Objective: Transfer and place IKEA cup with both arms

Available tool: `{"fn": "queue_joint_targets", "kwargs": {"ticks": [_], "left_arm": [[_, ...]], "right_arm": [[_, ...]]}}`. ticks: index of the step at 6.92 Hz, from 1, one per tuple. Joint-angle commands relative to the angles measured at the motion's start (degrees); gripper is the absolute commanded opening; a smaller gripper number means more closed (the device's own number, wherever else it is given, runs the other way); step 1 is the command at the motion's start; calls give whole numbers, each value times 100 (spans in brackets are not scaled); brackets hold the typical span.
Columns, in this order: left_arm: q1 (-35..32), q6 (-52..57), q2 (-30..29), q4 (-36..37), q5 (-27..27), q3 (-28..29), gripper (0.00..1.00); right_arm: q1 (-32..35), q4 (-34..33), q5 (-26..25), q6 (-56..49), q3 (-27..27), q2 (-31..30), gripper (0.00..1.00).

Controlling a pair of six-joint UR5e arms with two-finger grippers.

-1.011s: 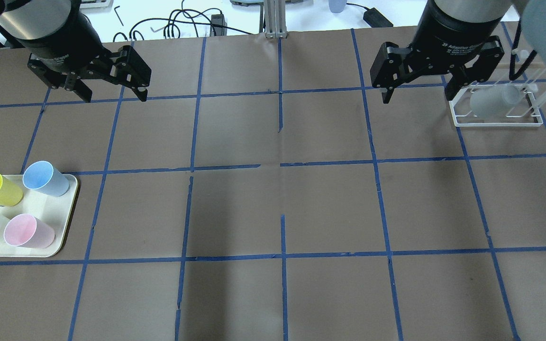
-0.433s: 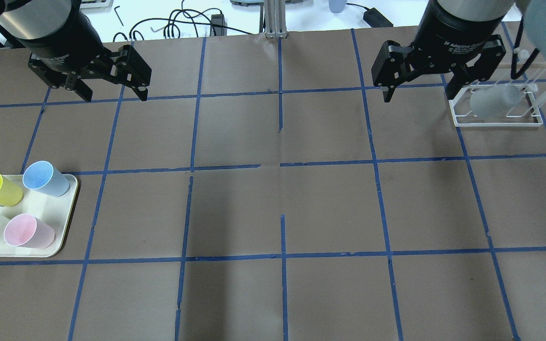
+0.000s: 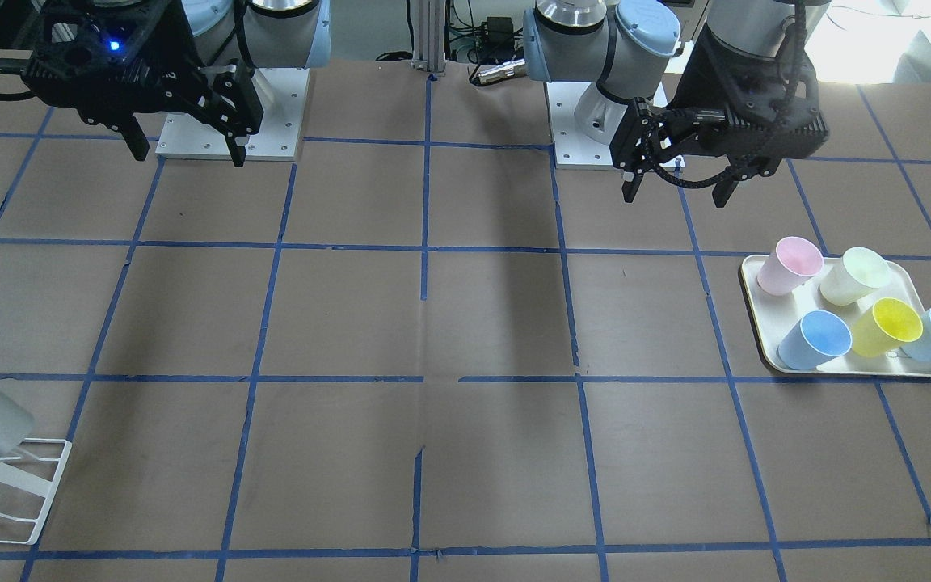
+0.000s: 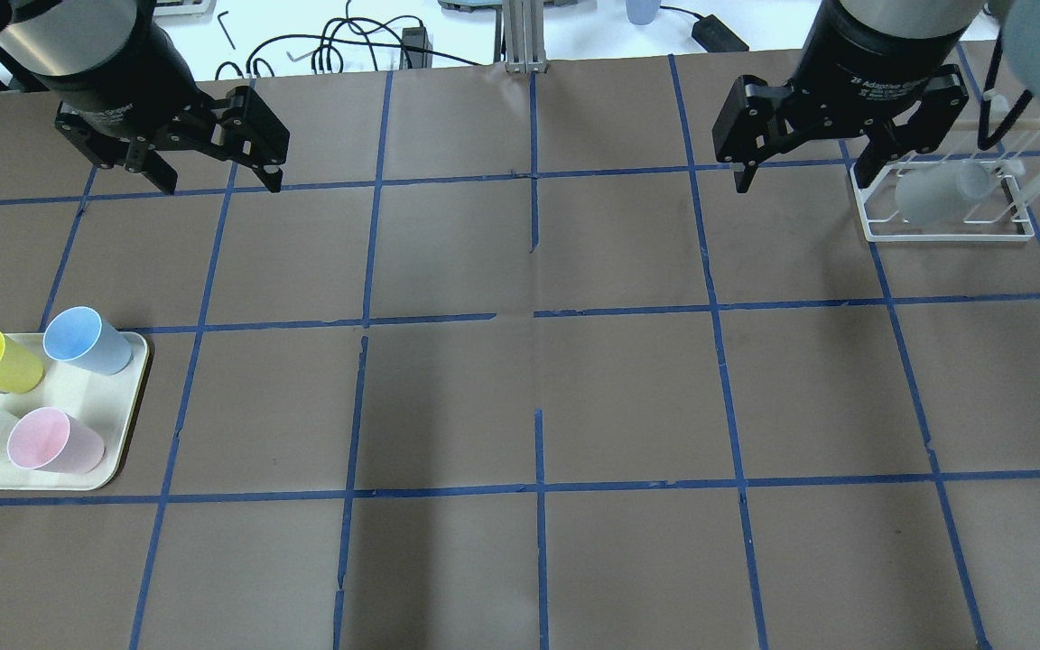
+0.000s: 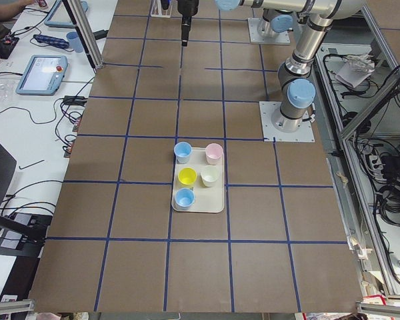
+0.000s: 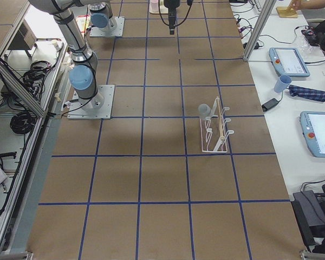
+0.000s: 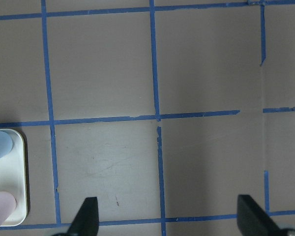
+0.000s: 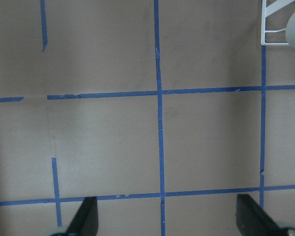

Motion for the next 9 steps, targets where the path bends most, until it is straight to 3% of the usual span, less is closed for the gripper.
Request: {"fn": "queue_joint_targets", "kwargs": {"ticks": [1, 6, 9], "left_arm": [[12, 0, 0, 4, -12, -9, 100], [21, 0, 9, 13, -21, -44, 100], [30, 0, 0, 13, -38, -36, 100]], "right_arm": [[-634, 6, 8, -188, -3, -23, 100], [-2376, -2, 61, -2374, -20, -32, 100], [-3194, -222, 665, -3787, -46, 274, 100]]}}
